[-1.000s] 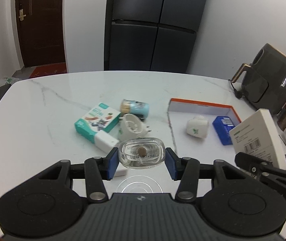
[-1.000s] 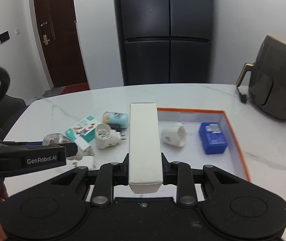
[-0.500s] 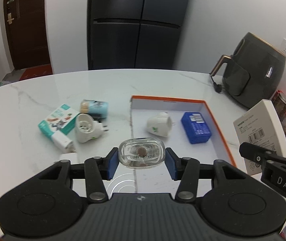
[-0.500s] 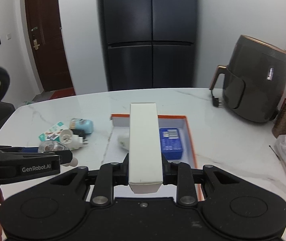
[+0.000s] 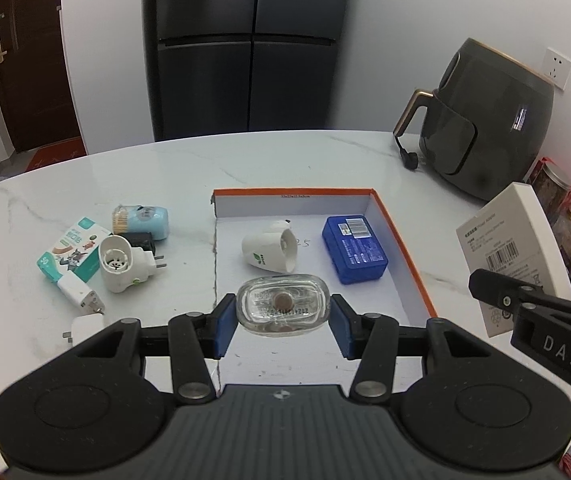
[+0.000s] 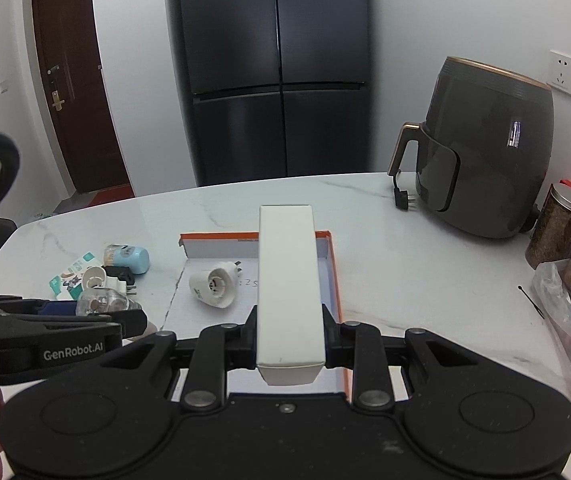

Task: Organize rigid objects
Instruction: 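Carry the glass bottle and white box over the tray box with both tools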

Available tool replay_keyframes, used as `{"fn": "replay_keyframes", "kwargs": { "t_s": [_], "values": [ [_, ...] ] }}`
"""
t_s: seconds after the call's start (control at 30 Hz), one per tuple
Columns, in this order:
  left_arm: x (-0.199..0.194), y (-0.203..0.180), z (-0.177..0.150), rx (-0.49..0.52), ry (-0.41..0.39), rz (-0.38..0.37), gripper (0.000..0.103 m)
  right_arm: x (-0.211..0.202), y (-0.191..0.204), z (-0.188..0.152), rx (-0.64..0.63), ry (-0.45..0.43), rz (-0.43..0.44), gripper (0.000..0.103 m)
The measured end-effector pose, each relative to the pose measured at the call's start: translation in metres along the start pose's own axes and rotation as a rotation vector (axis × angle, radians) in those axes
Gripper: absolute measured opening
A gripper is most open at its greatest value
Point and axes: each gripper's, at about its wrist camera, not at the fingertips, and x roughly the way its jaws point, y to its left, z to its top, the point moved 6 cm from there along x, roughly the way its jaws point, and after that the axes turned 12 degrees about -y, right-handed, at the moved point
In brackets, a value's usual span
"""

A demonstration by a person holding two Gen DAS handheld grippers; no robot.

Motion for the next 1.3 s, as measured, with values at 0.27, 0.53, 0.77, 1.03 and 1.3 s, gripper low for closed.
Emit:
{"fn": "replay_keyframes", "kwargs": {
  "t_s": [0.27, 0.53, 0.77, 1.03, 1.3],
  "values": [
    [0.005, -0.014, -0.006, 0.006, 0.022, 0.003, 0.050, 0.004, -0.015, -0.007, 0.006, 0.010, 0.004, 0.032],
    [0.007, -0.022, -0.016, -0.011, 0.029, 0.020, 0.050, 0.004, -0.021, -0.016, 0.000, 0.014, 0.016, 0.032],
    [0.009, -0.026, -0.022, -0.015, 0.035, 0.021, 0.050, 0.008, -0.027, -0.022, 0.007, 0.018, 0.023, 0.032],
    [0.012, -0.027, -0.019, -0.016, 0.031, 0.016, 0.050, 0.011, -0.026, -0.022, -0.009, 0.015, 0.022, 0.032],
    [0.016, -0.020, -0.019, -0.023, 0.037, 0.027, 0.050, 0.015, -0.020, -0.021, -0.016, 0.017, 0.023, 0.032]
  ]
}}
